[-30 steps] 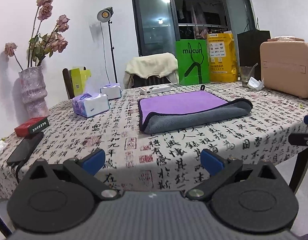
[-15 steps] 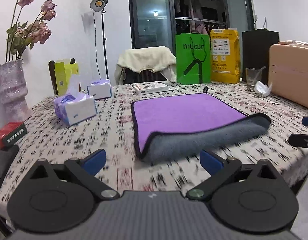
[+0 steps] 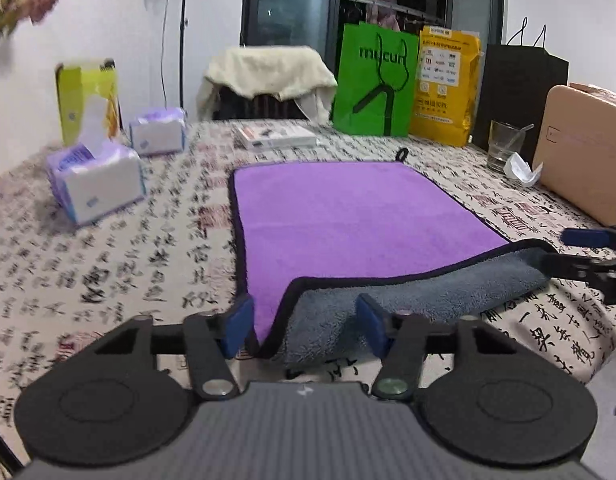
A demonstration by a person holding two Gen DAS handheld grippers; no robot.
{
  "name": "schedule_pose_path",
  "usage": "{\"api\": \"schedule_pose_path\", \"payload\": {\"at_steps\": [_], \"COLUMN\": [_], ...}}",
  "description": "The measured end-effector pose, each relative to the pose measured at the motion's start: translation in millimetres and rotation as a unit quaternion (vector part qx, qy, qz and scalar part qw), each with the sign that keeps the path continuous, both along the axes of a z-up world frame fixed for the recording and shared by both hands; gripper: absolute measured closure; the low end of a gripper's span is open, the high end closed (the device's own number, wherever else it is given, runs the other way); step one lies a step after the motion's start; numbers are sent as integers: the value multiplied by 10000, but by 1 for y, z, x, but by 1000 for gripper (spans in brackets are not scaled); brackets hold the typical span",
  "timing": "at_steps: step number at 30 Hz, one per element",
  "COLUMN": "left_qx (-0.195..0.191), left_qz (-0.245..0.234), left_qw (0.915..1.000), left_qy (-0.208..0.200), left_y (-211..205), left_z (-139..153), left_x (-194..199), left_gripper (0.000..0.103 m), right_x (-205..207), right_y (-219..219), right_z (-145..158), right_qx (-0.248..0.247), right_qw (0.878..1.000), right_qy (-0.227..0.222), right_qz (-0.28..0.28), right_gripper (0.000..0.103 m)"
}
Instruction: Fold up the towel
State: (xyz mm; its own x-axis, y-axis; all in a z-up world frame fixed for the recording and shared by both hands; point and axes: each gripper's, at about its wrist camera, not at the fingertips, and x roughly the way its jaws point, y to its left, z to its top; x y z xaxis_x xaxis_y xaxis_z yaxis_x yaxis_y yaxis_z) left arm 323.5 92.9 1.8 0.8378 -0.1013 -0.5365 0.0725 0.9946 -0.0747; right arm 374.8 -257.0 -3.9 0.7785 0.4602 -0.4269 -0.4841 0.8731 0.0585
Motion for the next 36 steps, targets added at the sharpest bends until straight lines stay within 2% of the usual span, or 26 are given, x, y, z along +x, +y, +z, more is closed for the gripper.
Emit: {"api": "schedule_pose_path", "payload": {"at_steps": [1,3,5,8,10,11,12,15,18,28,36], "left_qx": [-46,-79,-51,-27,35,32,-13,-278,-380,-105,-80], "left_qz": [-50,-93,-136,-189,-185,-175,-166,-99,-38,0,145], "left_qw": [9999,9997,9996,9993,9993,9993,9992,9985,9984,9999,9996], "left_qy": [83,210,253,328,328,332,364,460,420,-16,-236], "left_y": [1,3,4,3,3,4,5,13,18,21,24], "left_z": [-1,-3,-4,-6,-5,-5,-4,-1,3,30,45], "left_x": [3,8,11,13,14,14,15,21,26,67,115], "left_gripper": [61,65,66,81,93,94,95,97,97,97,97], "right_x": [6,15,24,31,31,32,33,38,43,74,123], "right_y": [1,3,7,16,18,19,20,19,21,31,41], "right_z": [-1,-4,-8,-14,-13,-12,-12,-11,-9,10,18], "right_qx": [0,5,-50,-266,-302,-325,-372,-455,-602,-849,-873], "right_qw": [9999,9996,9986,9958,9950,9947,9946,9942,9936,9926,9926], "right_qy": [92,255,446,657,654,658,641,623,564,121,-161], "right_qz": [48,152,282,574,693,725,724,750,775,859,831], "right_gripper": [17,29,35,59,70,84,91,96,98,98,98]}}
